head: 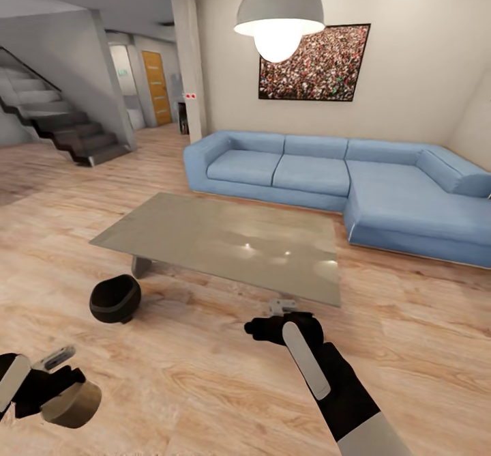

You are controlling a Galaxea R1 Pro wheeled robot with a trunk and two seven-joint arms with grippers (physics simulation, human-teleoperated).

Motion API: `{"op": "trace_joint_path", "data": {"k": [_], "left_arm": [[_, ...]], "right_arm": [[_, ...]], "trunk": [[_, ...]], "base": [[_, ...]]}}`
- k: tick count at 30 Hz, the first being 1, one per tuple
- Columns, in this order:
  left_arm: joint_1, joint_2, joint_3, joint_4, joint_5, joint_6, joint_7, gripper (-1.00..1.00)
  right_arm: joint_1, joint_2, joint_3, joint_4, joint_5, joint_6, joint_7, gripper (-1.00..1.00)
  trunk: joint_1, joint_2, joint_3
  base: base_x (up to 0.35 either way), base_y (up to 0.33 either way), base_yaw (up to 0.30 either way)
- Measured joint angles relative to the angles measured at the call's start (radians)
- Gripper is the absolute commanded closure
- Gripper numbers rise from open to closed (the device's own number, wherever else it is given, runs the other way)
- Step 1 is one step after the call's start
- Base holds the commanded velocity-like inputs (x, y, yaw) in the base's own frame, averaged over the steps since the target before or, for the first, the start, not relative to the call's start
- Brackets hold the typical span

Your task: Place each of the two pumpkins and all three candles from the living room inside a cabinet in the living room (use any cabinet), then make sure every cabinet is closed, and position the cauldron so it is next to a table in the living room.

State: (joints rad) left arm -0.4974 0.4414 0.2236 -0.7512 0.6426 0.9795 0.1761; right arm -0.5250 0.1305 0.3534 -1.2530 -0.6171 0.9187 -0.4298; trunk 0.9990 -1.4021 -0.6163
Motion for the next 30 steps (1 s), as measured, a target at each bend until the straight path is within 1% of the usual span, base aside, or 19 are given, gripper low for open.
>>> {"op": "trace_joint_path", "data": {"k": [1,2,3,5,7,9,11,14,17,21,30], "left_arm": [[0.0,0.015,0.0,0.011,-0.001,0.0,-0.03,1.0],[0.0,0.037,0.002,0.02,0.003,-0.001,-0.065,1.0],[0.0,0.053,0.002,0.024,-0.005,0.0,-0.082,1.0],[0.001,0.075,0.003,0.028,-0.001,0.0,-0.1,1.0],[0.001,0.085,0.003,0.033,0.003,0.0,-0.107,1.0],[0.001,0.092,0.004,0.041,-0.002,0.001,-0.11,1.0],[0.001,0.1,0.004,0.046,0.0,0.001,-0.112,1.0],[0.001,0.105,0.003,0.049,0.004,0.001,-0.113,1.0],[0.001,0.105,0.003,0.049,0.004,0.001,-0.113,1.0],[0.001,0.102,0.002,0.049,0.003,0.001,-0.112,1.0],[0.001,0.093,0.003,0.038,0.002,-0.001,-0.11,1.0]], "right_arm": [[0.0,0.0,0.0,0.0,0.0,0.0,0.0,-1.0],[0.0,0.0,0.0,0.0,0.0,0.0,0.0,-1.0],[0.0,0.0,0.0,0.001,0.0,0.0,0.0,-1.0],[0.001,0.0,0.0,0.002,0.001,0.0,0.0,-1.0],[0.001,0.001,0.001,0.007,0.001,-0.001,0.0,-1.0],[0.001,0.001,0.001,0.009,0.001,-0.001,0.0,-1.0],[0.001,0.001,0.001,0.011,0.002,-0.001,0.0,-1.0],[0.001,0.002,0.003,0.012,0.003,-0.001,0.0,-1.0],[0.001,0.002,0.017,0.013,0.002,-0.002,0.0,-1.0],[0.001,0.002,0.023,0.013,0.002,-0.001,-0.001,-1.0],[0.001,0.001,0.025,0.013,0.002,-0.002,0.0,-1.0]], "trunk": [[-0.004,0.007,0.003],[-0.008,0.014,0.006],[-0.012,0.021,0.009],[-0.019,0.035,0.016],[-0.027,0.049,0.022],[-0.034,0.063,0.028],[-0.035,0.063,0.028],[-0.035,0.063,0.028],[-0.035,0.063,0.028],[-0.035,0.063,0.028],[-0.035,0.063,0.028]], "base": [[0.0,0.0,0.289],[0.0,0.0,0.289],[0.0,0.0,0.289],[0.0,0.0,0.289],[0.0,0.0,0.289],[0.0,0.0,0.289],[0.0,0.0,0.289],[0.0,0.0,0.289],[0.0,0.0,0.289],[0.0,0.0,0.289],[0.0,0.0,0.289]]}}
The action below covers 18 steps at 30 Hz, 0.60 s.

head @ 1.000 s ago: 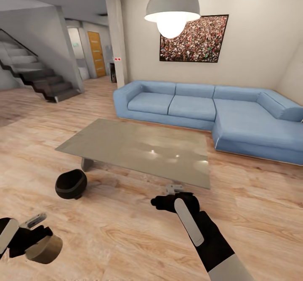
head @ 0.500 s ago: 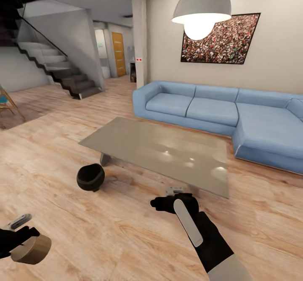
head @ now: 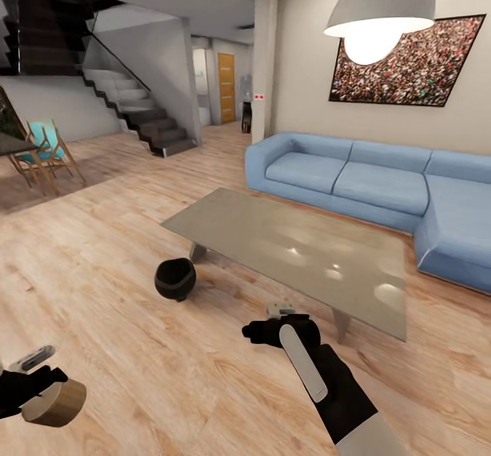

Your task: Place each of the two pumpkins and all three candles from the living room inside a cabinet in the living room (use any cabinet), then make sure every cabinet is closed, and position the cauldron so it is next to a table in the living room.

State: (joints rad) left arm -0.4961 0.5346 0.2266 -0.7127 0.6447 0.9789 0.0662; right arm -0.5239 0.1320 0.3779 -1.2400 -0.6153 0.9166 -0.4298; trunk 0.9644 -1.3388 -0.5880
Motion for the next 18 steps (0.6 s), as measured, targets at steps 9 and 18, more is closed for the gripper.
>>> {"op": "trace_joint_path", "data": {"k": [9,18], "left_arm": [[0.0,-0.02,-0.005,-0.001,-0.017,-0.001,0.009,1.0],[0.0,-0.026,-0.004,-0.002,-0.009,-0.002,0.01,1.0]], "right_arm": [[0.0,0.0,0.0,0.0,0.001,-0.001,0.0,-1.0],[0.0,0.0,0.0,0.0,0.001,-0.001,0.0,-1.0]], "trunk": [[0.0,0.0,0.0],[0.0,0.0,0.0]], "base": [[0.0,0.0,0.289],[0.0,0.0,0.289]]}}
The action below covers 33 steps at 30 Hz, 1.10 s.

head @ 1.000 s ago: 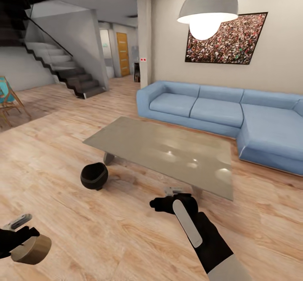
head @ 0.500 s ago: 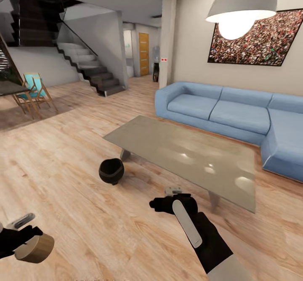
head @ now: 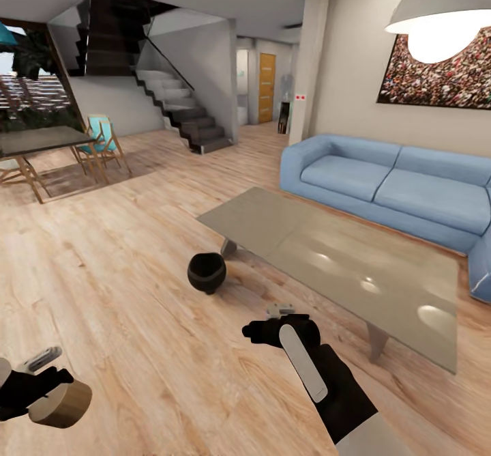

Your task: Place each of the two pumpkins and all three candles from the living room inside a cabinet in the living room (use any cabinet), then make sure every cabinet is closed, and position the cauldron so it is next to a table in the living room.

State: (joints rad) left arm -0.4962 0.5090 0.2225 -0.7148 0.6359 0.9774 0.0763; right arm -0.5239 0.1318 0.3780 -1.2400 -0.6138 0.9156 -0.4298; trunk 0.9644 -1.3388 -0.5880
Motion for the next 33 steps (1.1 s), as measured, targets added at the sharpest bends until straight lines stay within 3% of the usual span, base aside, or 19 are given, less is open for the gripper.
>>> {"op": "trace_joint_path", "data": {"k": [6,18,23,33], "left_arm": [[0.0,-0.044,-0.002,-0.002,0.001,-0.002,0.0,1.0],[0.0,-0.1,-0.001,-0.056,0.001,0.0,-0.001,1.0],[0.0,-0.114,-0.001,-0.067,-0.002,0.0,-0.001,1.0],[0.0,-0.115,-0.004,-0.067,-0.01,-0.001,-0.001,1.0]], "right_arm": [[0.0,0.0,0.0,0.0,0.0,-0.001,0.0,-1.0],[0.0,-0.001,0.001,0.0,0.0,-0.001,0.0,-1.0],[0.0,-0.001,0.009,0.0,0.0,-0.002,0.0,-1.0],[0.0,-0.001,0.026,0.0,0.0,-0.002,0.0,-1.0]], "trunk": [[0.0,0.0,0.0],[0.0,0.0,0.0],[0.0,0.0,0.0],[0.0,0.0,0.0]], "base": [[0.0,0.0,0.289],[0.009,0.0,0.289],[0.002,0.0,0.289],[0.0,0.0,0.289]]}}
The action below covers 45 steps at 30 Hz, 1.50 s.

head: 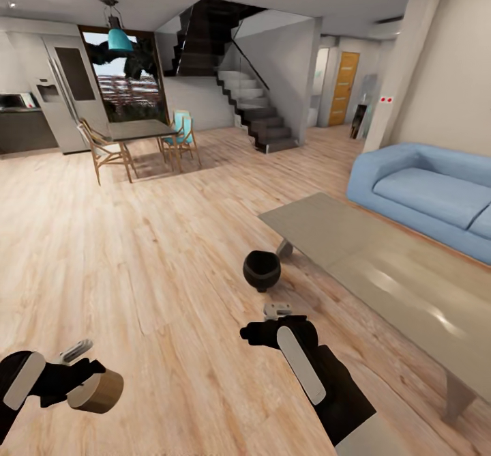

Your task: Place each of the two pumpkins and all three candles from the living room inside a cabinet in the living room (use any cabinet), then make sure every cabinet is closed, and position the cauldron so it is next to a table in the living room.

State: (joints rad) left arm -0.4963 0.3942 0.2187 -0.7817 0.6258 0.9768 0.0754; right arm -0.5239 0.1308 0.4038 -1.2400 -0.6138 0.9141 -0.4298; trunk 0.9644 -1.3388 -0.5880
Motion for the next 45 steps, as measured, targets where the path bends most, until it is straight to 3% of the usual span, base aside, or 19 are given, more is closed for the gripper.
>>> {"op": "trace_joint_path", "data": {"k": [20,30,45], "left_arm": [[0.0,0.0,-0.001,0.0,-0.002,-0.001,0.001,1.0],[0.0,0.0,-0.001,0.0,-0.001,-0.001,0.001,1.0],[0.0,-0.003,0.002,0.002,0.0,-0.001,0.001,1.0]], "right_arm": [[0.0,0.0,0.0,-0.002,0.0,0.0,0.001,-1.0],[-0.001,-0.001,0.0,-0.001,-0.006,-0.003,0.002,-1.0],[0.0,-0.001,0.002,-0.004,-0.011,-0.028,0.013,-1.0]], "trunk": [[0.0,0.0,0.0],[-0.001,0.0,0.0],[-0.001,0.0,0.0]], "base": [[0.029,0.0,0.289],[0.302,0.0,0.2],[0.331,0.069,0.015]]}}
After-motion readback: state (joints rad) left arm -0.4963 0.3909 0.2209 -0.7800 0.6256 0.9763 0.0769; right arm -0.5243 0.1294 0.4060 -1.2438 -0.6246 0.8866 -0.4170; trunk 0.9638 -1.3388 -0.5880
